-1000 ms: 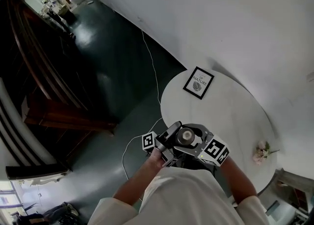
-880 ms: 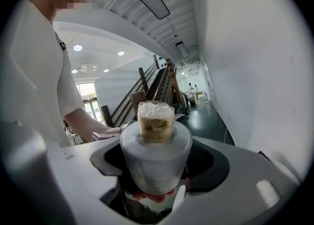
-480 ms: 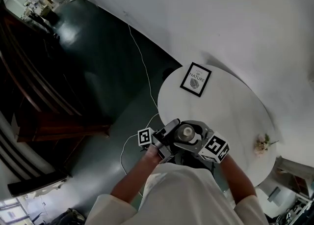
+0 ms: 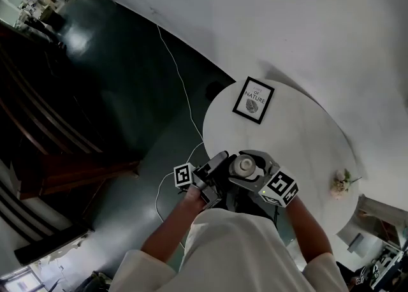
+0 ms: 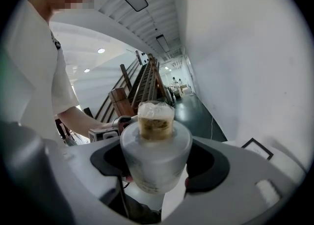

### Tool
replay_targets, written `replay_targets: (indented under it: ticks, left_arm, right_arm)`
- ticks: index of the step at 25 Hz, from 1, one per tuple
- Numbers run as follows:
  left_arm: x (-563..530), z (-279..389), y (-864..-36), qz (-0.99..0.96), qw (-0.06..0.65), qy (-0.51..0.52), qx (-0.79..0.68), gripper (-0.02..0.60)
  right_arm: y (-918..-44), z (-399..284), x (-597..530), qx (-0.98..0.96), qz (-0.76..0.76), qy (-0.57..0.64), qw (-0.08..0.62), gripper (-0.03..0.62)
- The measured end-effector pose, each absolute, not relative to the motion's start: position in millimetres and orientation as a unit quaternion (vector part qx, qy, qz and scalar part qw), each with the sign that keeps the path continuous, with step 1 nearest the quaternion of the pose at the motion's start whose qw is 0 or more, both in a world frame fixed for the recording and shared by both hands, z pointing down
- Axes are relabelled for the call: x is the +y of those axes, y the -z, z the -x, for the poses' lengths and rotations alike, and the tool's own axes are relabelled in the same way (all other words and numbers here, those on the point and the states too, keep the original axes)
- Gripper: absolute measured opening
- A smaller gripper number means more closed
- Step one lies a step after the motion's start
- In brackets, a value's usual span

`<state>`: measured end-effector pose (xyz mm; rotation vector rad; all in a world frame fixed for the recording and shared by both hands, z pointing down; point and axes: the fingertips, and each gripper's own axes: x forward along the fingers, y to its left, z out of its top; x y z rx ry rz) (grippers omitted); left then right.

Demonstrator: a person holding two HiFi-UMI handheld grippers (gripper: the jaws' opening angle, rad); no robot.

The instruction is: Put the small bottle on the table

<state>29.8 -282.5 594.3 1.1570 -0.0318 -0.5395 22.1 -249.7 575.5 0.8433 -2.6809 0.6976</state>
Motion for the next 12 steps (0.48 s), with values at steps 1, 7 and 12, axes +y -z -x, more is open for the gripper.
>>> replay_targets:
  ticks: [1, 7, 12]
  left_arm:
    - [-285, -29, -597, -0.539, 0.804, 0.250, -0.018, 0.321]
    - [-298, -26, -615, -0.530, 0.813, 0.241, -0.028, 0.321]
    - [-307, -23, -629, -0.532, 0.814, 0.232, -0.039, 0.321]
  right_arm:
    - [-579, -24, -254, -0.917, -0.292, -0.244, 0.121, 0.347]
    - [-601, -37, -276, -0.905, -0.312, -0.264, 0.121, 0.347]
    - [-622, -48, -292, -0.896, -0.327, -0.273, 0.128, 0.347]
